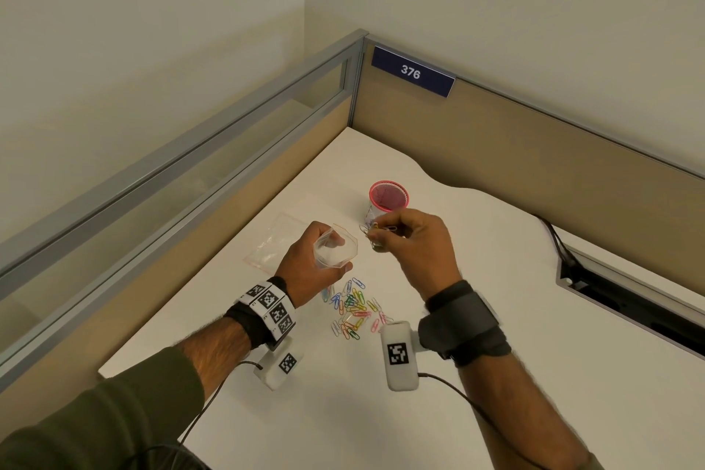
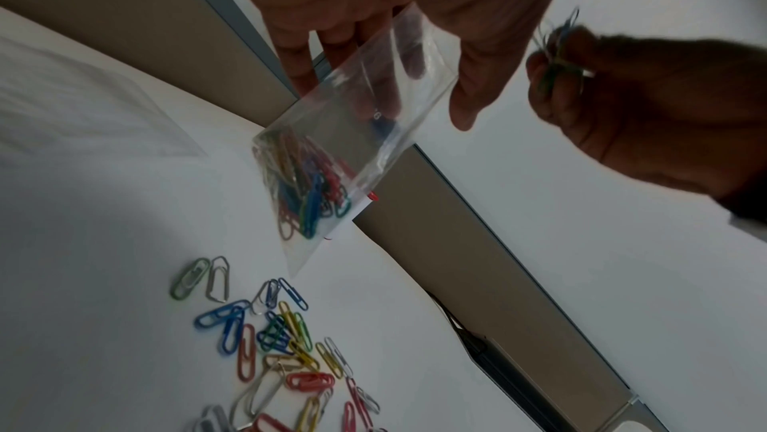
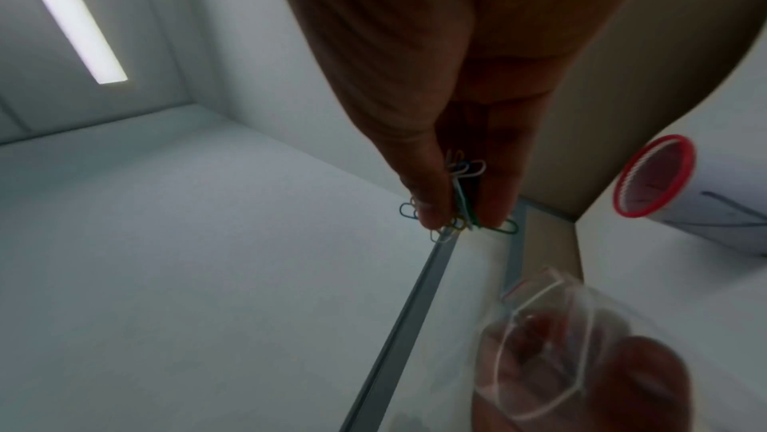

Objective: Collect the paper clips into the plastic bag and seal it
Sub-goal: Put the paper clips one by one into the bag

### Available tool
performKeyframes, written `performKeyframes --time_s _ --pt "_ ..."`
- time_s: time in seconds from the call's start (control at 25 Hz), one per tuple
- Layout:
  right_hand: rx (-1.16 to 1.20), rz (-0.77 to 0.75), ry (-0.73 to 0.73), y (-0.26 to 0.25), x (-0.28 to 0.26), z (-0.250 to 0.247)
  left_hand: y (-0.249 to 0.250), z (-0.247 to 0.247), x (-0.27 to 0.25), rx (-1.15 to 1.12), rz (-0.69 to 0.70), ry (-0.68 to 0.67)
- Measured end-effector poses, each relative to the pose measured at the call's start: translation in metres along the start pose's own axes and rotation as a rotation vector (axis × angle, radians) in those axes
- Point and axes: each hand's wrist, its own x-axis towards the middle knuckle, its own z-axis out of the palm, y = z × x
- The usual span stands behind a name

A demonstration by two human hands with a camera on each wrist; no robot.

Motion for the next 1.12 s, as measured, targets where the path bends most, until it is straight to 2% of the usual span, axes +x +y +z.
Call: performKeyframes --time_s 0.08,0.2,0.36,0.56,0.72,0.84,0.92,1.0,1.12 --pt "-0.085 -0.065 -0.056 -0.013 0.002 0.011 0.001 0.003 0.0 0.017 0.015 -0.004" --pt "-0.331 -0.16 -0.132 -0.019 0.006 0.028 0.006 0.005 0.002 0.031 0.013 -0.011" --pt "-0.606 -0.148 -0.25 -0.024 0.009 0.039 0.011 0.005 0.005 0.072 -0.01 0.001" --pt "-0.592 -0.141 -0.23 -0.027 0.008 0.035 0.007 0.005 0.003 0.046 0.009 0.016" --pt "-0.382 -0.198 -0.048 -0.024 0.007 0.018 0.01 -0.001 -0.003 -0.01 0.031 0.009" --pt "-0.36 -0.098 -0.005 0.011 0.014 0.008 0.008 -0.012 -0.008 -0.031 0.048 0.037" --pt "-0.514 0.025 -0.063 0.052 0.02 0.011 0.004 -0.022 -0.011 -0.051 0.045 0.056" --pt "-0.667 0.115 -0.204 0.093 0.02 0.027 -0.001 -0.035 -0.015 -0.05 0.029 0.087" --pt "-0.78 0.134 -0.409 0.124 0.012 0.059 -0.005 -0.047 -0.019 -0.051 0.009 0.118"
